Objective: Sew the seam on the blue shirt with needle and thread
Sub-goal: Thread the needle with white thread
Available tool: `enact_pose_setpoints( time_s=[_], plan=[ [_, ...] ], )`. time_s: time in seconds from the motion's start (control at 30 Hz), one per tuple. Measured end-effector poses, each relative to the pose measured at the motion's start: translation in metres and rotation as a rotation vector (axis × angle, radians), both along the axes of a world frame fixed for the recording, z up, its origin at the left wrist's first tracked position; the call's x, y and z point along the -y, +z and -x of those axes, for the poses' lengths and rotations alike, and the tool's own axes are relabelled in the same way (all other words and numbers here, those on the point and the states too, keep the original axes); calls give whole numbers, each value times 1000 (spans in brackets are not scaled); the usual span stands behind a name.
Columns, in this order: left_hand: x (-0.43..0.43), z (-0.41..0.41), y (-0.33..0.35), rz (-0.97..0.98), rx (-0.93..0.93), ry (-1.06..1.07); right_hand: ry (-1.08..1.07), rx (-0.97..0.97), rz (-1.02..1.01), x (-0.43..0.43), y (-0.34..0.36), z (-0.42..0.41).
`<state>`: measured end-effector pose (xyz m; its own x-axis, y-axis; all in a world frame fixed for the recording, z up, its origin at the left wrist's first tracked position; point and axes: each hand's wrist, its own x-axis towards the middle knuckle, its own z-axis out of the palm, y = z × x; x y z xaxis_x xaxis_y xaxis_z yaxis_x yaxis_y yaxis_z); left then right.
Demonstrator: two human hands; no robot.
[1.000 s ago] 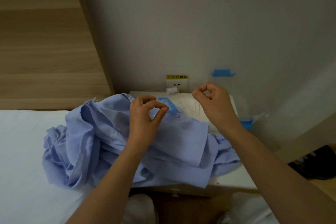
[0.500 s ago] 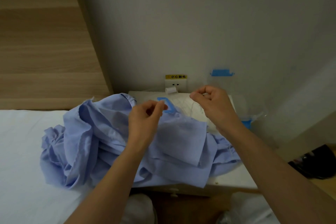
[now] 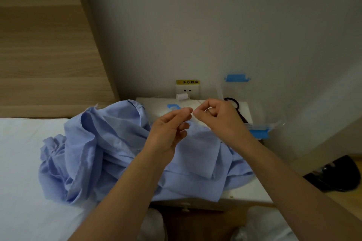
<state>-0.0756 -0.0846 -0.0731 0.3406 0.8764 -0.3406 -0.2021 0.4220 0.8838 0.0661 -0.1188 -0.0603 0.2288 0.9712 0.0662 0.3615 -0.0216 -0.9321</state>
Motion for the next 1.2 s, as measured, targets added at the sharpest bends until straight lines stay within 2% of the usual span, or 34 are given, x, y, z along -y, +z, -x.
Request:
enact_pose_setpoints(
  time_s=[0.13,0.3,0.47,0.57,0.63,0.77,0.83,1.0,1.2],
  plan=[
    [1,1,-2,-14,5,17,24,-21,-14,1,0,2],
    [-6,3,-3,-36,62,127,-45,-30,-40,-1,-2,2],
    [-13,11,-3,-31,122,203,-57,61,-35,0,-3,0],
    [-17,12,0,15,202,228,-43,75,44,3,1,1],
    [-19,14,0,20,229,241,19,82,198,6,3,2],
    [-19,18,1,-71,77,230,181,111,561,14,-2,3],
    [-18,20,2,-102,35,210,231,143,639,16,-3,3],
    [-15,25,1,-179,-70,126,172,201,568,12,-9,6],
    [-14,24,-2,-329,-272,-3,218,547,406,7,-15,2]
  ],
)
